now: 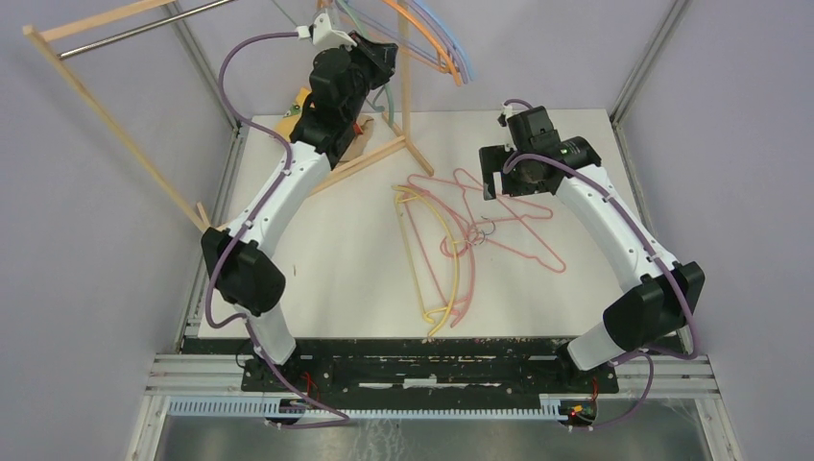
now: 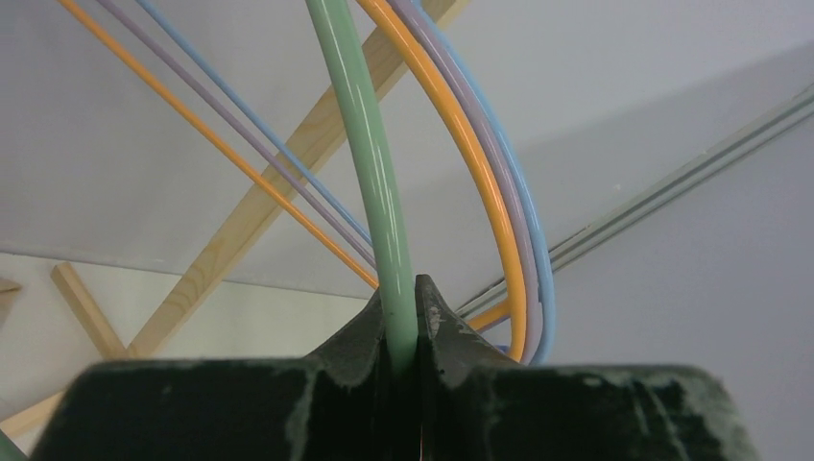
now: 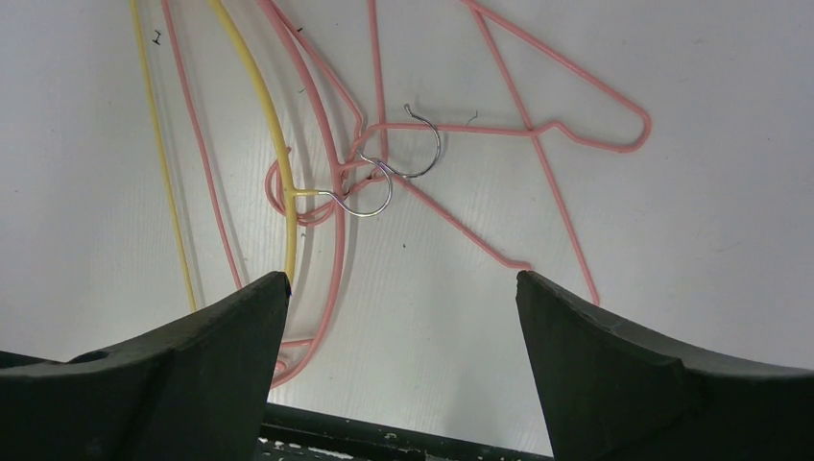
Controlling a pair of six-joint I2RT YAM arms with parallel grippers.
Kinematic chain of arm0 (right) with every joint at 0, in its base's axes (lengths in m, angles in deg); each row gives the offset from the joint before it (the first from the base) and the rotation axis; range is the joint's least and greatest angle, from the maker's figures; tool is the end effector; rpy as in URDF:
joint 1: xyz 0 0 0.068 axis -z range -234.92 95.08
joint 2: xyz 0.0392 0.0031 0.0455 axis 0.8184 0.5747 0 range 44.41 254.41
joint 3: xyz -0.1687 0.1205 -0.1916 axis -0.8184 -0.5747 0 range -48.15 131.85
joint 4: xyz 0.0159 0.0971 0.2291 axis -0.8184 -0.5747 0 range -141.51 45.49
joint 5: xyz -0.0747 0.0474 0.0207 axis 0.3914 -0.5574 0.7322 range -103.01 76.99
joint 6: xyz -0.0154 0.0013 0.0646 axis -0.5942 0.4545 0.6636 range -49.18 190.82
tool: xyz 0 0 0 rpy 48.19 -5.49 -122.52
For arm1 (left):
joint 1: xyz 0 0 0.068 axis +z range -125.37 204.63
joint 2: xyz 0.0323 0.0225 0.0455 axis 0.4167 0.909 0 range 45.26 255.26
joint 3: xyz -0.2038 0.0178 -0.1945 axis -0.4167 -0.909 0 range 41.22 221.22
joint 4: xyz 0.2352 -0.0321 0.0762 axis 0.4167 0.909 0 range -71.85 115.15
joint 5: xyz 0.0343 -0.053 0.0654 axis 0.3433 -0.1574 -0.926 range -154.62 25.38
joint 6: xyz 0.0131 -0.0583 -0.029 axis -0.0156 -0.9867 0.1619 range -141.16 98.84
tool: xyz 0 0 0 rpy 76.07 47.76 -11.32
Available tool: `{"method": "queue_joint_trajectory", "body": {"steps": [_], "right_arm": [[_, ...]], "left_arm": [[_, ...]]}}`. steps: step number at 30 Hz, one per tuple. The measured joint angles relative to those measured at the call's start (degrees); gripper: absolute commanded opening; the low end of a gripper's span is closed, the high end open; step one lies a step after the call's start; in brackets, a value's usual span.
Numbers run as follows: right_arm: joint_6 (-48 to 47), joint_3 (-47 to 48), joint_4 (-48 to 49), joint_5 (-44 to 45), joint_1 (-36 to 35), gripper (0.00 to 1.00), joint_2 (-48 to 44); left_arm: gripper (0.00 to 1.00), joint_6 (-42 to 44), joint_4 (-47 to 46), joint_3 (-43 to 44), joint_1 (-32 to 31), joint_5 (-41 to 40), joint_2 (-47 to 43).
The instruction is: Organize the hangers
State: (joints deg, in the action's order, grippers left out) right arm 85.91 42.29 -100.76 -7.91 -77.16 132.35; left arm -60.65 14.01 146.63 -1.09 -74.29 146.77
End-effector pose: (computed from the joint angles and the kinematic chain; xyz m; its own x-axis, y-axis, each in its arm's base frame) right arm 0.2924 0.1145 0.3553 -0.8062 -0.0496 -0.5896 -0.1228 0.9888 0.0847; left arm 0.3882 -0.1770 0.4749 -0.0794 -0.6575 -0.7492 0.2946 0.7025 -0.6478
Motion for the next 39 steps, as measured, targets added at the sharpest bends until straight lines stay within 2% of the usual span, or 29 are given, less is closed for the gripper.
{"method": "queue_joint_trajectory", "body": {"steps": [12,20,24,27,31,33,34,39], "right_arm": [[0.0,0.0,-0.02,-1.66,0.68,0.95,0.11],[0.0,-0.02,0.0,-2.1,1.11,0.95,0.11],[0.0,-0.04,0.0,-2.34,1.31,0.95,0.11],[0.0,-0.09,0.0,-2.54,1.38,0.97,0.11],[0.0,-0.37,0.02,-2.64,1.36,0.99,0.11],[0.0,-0.52,0.04,-2.75,1.38,0.99,0.11],[0.0,-0.57,0.04,-2.8,1.38,0.99,0.11],[0.02,-0.7,0.07,-3.65,1.38,1.0,0.11]], "left_arm": [[0.03,-3.41,7.21,9.77,0.26,-5.07,5.9],[0.05,-5.92,13.53,18.49,0.35,-4.74,10.91],[0.28,-6.4,15.74,22.73,0.52,-2.03,13.68],[0.55,-6.51,17.03,22.75,0.63,0.28,13.81],[0.78,-6.45,17.25,22.47,1.16,3.78,13.75],[0.96,-6.34,17.09,21.55,1.62,5.25,13.16],[1.0,-6.25,17.29,20.96,1.81,5.73,12.7],[0.99,-4.92,17.38,17.22,3.28,7.26,8.72]]}}
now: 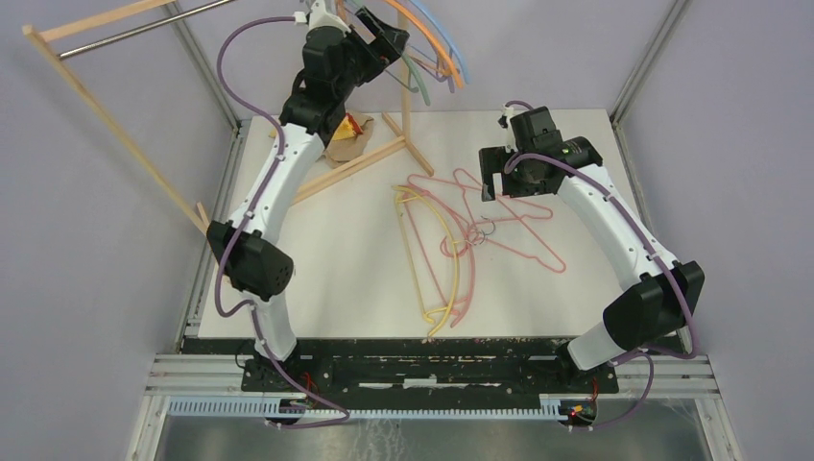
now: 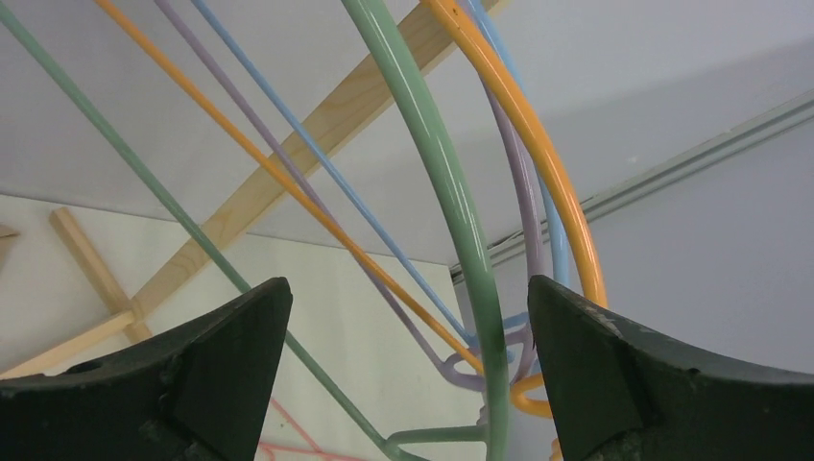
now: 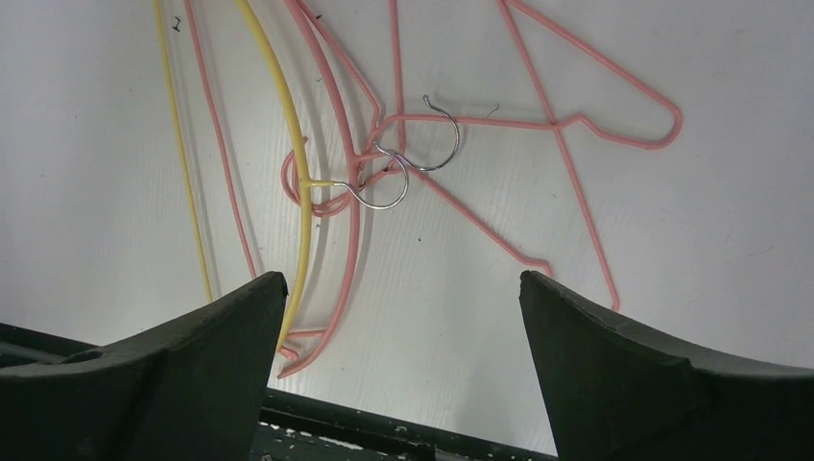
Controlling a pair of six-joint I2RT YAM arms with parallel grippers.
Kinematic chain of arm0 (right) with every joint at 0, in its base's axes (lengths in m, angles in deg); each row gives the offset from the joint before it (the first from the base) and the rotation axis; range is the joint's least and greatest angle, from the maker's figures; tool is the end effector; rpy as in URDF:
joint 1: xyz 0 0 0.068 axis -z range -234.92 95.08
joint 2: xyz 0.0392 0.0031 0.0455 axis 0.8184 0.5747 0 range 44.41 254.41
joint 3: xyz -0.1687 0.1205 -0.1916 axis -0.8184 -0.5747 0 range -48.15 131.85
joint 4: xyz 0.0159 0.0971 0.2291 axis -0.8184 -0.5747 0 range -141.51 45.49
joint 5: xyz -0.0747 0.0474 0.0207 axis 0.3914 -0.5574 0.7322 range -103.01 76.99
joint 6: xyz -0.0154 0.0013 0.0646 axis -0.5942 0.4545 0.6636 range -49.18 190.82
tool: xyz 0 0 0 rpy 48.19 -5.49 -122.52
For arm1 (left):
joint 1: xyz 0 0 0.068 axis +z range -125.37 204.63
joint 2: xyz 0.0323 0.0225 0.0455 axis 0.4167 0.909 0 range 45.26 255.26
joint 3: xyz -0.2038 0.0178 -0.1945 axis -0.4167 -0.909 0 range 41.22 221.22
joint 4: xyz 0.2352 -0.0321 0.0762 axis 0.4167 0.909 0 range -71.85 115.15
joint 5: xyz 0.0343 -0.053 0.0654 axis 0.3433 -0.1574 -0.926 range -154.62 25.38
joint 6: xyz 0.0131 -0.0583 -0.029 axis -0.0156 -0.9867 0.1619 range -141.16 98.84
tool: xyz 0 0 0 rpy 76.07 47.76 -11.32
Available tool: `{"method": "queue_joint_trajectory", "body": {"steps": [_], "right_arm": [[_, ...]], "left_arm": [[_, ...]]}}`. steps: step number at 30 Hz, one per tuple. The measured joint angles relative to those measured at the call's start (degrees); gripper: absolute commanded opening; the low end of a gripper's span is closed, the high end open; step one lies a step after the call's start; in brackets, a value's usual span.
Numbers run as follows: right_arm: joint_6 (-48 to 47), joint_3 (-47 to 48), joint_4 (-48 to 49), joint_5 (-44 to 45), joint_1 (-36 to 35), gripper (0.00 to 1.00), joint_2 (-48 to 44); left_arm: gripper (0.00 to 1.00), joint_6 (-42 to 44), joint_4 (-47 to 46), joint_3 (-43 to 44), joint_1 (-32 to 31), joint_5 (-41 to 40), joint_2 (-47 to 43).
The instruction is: Organize the hangers
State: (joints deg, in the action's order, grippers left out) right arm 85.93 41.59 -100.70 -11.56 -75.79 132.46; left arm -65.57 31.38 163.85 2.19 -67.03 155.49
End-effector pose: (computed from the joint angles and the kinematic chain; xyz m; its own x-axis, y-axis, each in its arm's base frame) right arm 0.2941 0.1107 0.3509 -0.8236 -0.0352 -0.5660 -0.1323 0.9824 0.1315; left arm 0.4213 -0.1715 0.4769 -0.2491 -0.6535 -0.7147 0.2353 0.6750 -0.6993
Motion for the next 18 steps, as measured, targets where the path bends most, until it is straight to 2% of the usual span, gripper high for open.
{"method": "queue_joint_trajectory", "body": {"steps": [2,6,9,14,18], "right_arm": [[0.0,-0.11,0.09,-0.39,0.0,0.98,0.0],[-0.04,-1.79,0.52,-1.79,0.0,0.84,0.0],[0.07,-3.26,1.05,-4.11,0.0,0.77,0.28],[0.87,-5.38,3.41,-8.79,-0.15,0.73,2.6],[1.38,-8.17,5.35,-11.78,-1.44,0.7,6.01]], "left_arm": [[0.99,0.66,0.09,-2.43,0.39,0.11,-2.71],[0.99,1.68,-0.11,-9.68,1.33,1.27,-10.8],[0.99,2.8,-0.48,-14.8,1.55,2.25,-16.46],[0.99,4.94,-1.75,-25.05,1.57,4.68,-25.53],[0.99,5.97,-2.95,-37.09,1.57,6.45,-31.82]]}}
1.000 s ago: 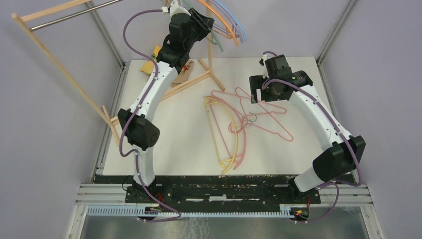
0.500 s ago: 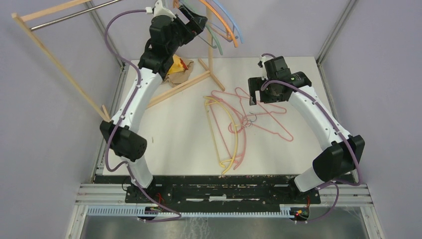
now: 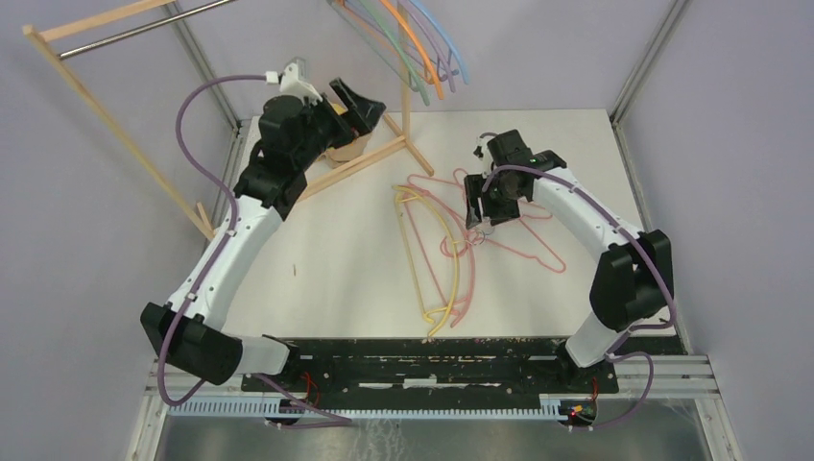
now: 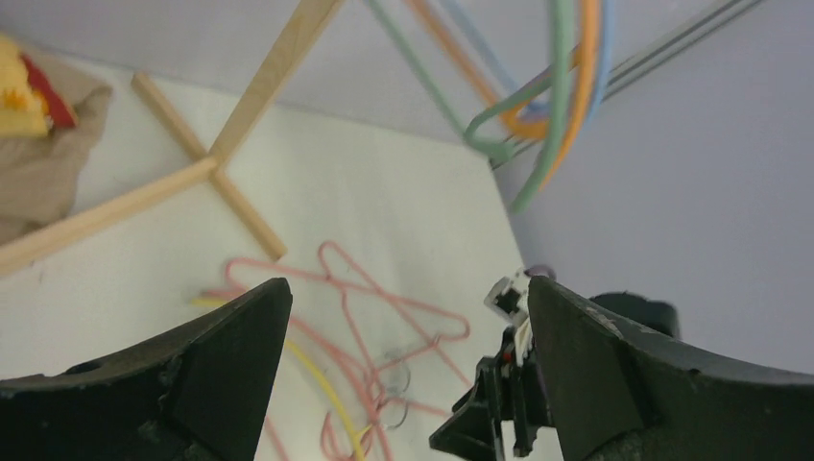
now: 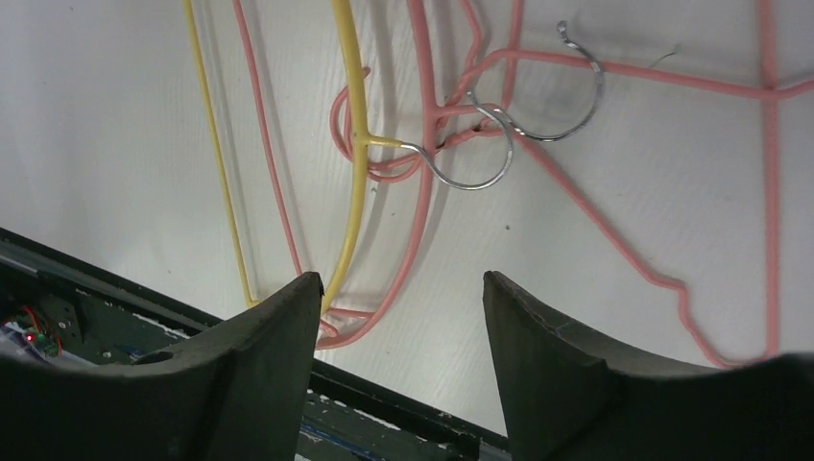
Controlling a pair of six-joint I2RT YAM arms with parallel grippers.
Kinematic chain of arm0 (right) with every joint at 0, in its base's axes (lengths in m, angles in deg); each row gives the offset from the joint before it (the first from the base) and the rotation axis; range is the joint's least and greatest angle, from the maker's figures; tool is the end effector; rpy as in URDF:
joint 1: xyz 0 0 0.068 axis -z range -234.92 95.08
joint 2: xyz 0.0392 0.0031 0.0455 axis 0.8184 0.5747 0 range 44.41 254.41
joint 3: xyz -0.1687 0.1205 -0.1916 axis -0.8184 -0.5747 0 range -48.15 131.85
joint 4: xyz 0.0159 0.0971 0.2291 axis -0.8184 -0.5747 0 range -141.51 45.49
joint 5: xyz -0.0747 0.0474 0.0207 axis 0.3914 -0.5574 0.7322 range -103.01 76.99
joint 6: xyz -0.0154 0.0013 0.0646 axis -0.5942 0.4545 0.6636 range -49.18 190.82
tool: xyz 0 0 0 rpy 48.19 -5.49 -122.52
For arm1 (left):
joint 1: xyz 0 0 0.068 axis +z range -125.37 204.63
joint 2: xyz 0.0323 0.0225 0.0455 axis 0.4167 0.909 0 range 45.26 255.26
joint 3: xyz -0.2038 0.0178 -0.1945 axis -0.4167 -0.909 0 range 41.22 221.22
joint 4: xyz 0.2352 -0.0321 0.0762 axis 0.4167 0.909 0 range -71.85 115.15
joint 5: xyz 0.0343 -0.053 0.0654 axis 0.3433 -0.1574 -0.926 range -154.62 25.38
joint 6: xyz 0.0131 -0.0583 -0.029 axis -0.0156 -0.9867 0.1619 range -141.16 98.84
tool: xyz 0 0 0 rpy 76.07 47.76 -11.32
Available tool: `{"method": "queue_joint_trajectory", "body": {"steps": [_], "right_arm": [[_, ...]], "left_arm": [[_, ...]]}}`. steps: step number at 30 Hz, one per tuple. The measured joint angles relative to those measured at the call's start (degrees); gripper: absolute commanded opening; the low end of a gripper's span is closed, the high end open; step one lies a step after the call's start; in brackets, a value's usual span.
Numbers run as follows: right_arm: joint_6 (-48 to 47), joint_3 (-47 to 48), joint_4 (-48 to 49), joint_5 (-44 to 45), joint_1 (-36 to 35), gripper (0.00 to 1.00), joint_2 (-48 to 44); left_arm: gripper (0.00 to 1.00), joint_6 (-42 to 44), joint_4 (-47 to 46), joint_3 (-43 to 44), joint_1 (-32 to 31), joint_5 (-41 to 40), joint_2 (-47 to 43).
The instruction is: Organize the hangers
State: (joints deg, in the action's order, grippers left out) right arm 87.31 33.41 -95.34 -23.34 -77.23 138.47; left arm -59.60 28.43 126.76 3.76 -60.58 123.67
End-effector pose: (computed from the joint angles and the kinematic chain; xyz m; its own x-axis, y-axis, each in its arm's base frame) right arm 0.3066 0.1359 0.2826 -0.9198 -0.0757 -0.3849 -0.1949 0.9397 0.2811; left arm 0.2921 -0.1152 0.4630 -0.3019 -0.5486 -0.7797 0.2979 0.7226 -0.6238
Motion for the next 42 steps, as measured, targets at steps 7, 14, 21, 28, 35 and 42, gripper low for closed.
{"method": "queue_joint_trajectory", "body": {"steps": [7,14,21,28,35,42], "right_arm": [[1.27,-4.15,3.45,-5.31,-5.44,0.63,5.99],[3.74,-10.14,9.62,-9.09,-6.82,0.59,11.06],[5.16,-12.68,13.94,-10.25,-6.78,0.44,14.43],[5.84,-12.68,16.26,-12.07,-6.56,0.04,15.37],[6.71,-10.64,11.93,-9.73,-6.54,0.01,11.41],[9.07,0.48,8.2,-6.8,-6.56,0.01,3.85]], "left_arm": [[0.94,2.38,2.34,-18.23,-0.28,1.97,-2.95],[0.93,4.66,5.22,-27.76,-2.4,2.21,-4.13],[0.91,5.14,6.4,-29.7,-3.61,2.54,-5.4],[0.83,5.81,7.39,-28.92,-9.09,2.27,-5.4],[0.79,7.67,7.39,-26.29,-18.69,0.5,-4.94],[0.79,8.72,7.65,-23.67,-25.27,-3.87,-1.68]]}}
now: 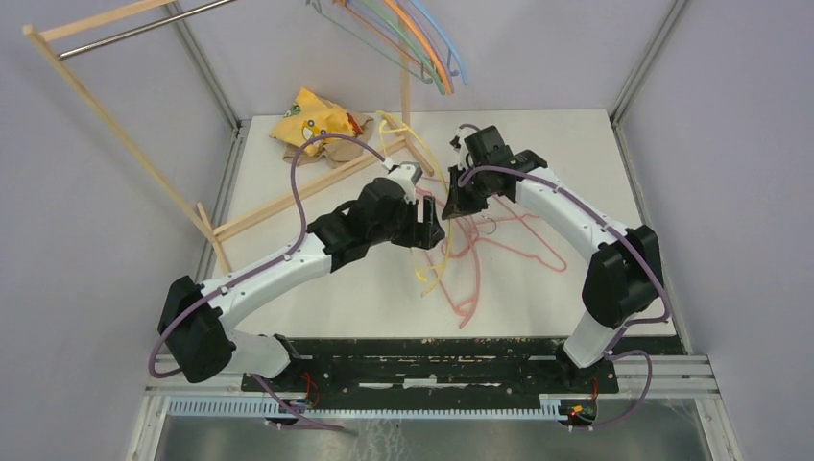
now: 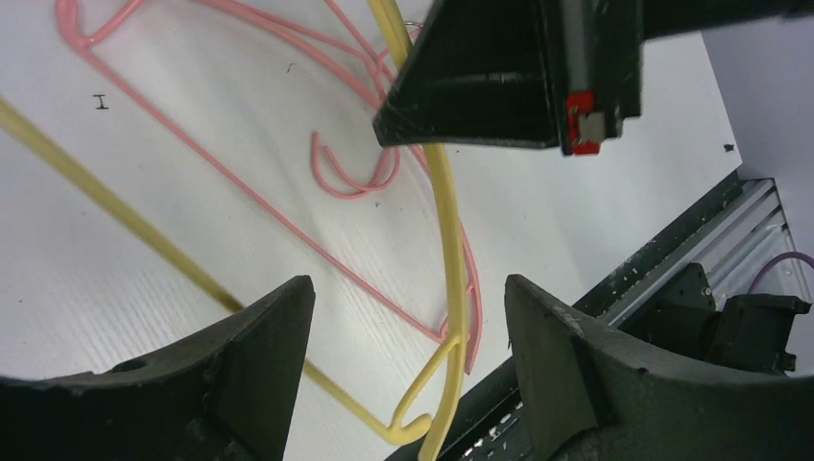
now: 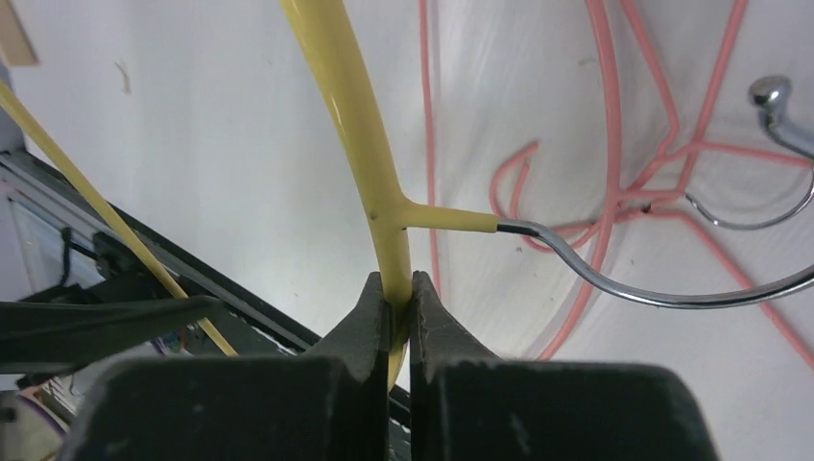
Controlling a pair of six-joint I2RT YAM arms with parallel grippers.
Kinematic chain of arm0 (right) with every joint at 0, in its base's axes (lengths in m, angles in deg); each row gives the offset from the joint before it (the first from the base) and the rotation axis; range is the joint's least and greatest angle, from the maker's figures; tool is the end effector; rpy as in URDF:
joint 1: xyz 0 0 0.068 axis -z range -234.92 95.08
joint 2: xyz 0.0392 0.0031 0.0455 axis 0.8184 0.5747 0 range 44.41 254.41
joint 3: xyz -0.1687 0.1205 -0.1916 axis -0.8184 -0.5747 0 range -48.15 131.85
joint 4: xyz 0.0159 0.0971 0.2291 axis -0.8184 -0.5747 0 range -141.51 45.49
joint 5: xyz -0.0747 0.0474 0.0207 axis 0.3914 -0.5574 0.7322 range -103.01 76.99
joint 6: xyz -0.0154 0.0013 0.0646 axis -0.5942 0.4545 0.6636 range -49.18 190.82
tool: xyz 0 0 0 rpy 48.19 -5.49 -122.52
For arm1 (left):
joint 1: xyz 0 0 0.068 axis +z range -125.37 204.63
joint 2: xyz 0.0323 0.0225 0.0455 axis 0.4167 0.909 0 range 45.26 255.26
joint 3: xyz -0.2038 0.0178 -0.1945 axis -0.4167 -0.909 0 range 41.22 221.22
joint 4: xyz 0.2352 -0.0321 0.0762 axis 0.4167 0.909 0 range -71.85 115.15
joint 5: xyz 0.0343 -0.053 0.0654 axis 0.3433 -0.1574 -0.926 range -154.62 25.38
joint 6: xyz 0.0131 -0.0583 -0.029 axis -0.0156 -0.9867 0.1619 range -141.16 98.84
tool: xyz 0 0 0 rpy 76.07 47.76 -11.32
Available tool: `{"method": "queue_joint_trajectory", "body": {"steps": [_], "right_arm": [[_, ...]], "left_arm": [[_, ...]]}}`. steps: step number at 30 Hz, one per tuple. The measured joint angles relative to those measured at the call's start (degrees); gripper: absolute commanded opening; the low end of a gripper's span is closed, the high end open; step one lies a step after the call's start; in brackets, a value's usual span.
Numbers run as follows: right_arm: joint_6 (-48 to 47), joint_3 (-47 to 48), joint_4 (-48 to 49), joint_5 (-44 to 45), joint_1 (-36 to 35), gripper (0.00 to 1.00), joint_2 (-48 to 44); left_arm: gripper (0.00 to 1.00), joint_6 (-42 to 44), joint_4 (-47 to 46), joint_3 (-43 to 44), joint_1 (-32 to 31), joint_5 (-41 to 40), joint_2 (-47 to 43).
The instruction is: Organize the hangers
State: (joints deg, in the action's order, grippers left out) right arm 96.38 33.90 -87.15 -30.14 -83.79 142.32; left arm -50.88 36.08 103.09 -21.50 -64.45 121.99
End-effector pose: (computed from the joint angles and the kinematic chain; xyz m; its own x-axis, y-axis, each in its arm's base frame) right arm 0.3096 0.1884 0.2731 -0.9308 -0.0424 -0.3631 -0.2158 0.8655 0.4520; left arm 0.2101 -0.2185 0.3098 -0.6842 -0.0037 -0.7293 0.4415 0.7939 -0.4182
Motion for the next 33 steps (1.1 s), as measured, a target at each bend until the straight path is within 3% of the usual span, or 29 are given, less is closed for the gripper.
{"method": "queue_joint_trajectory", "body": {"steps": [9,11,14,18,19,22,24,25,31,33], "right_arm": [[3.76,7.32,-0.61,0.68,-0.09,0.01,-0.35],[4.22,7.32,-1.11,0.68,-0.17,0.01,-0.35],[4.76,7.32,-2.03,0.63,-0.17,0.01,-0.37],[5.42,7.34,-2.4,0.79,-0.28,0.0,-0.44],[5.6,7.41,-2.27,0.72,-0.28,0.01,-0.44],[6.12,7.72,-1.92,0.42,-0.44,0.01,-0.5],[6.08,7.74,-1.88,0.37,-0.57,0.0,-0.57],[6.08,7.74,-1.79,0.31,-0.57,0.0,-0.57],[5.42,7.91,-2.45,0.17,-0.66,0.41,-0.57],[4.66,8.13,-4.94,0.17,-0.59,0.5,-1.36]], "left_arm": [[0.79,0.94,0.42,2.91,-6.29,-8.74,5.42],[0.75,1.25,0.37,3.5,-7.1,-10.8,6.71],[0.59,1.66,0.35,3.87,-8.17,-14.64,8.9],[0.28,2.08,-0.04,3.87,-9.18,-18.29,11.78],[0.23,2.1,-0.44,3.85,-9.57,-18.69,12.22],[0.21,2.12,-1.88,2.91,-10.45,-20.24,12.37],[0.04,2.16,-2.99,2.08,-10.58,-21.07,12.37],[0.03,2.45,-3.54,1.75,-10.6,-21.05,12.37],[0.03,4.28,-5.92,0.11,-11.15,-22.01,12.02],[0.03,4.2,-4.39,-1.68,-10.84,-23.71,11.52]]}}
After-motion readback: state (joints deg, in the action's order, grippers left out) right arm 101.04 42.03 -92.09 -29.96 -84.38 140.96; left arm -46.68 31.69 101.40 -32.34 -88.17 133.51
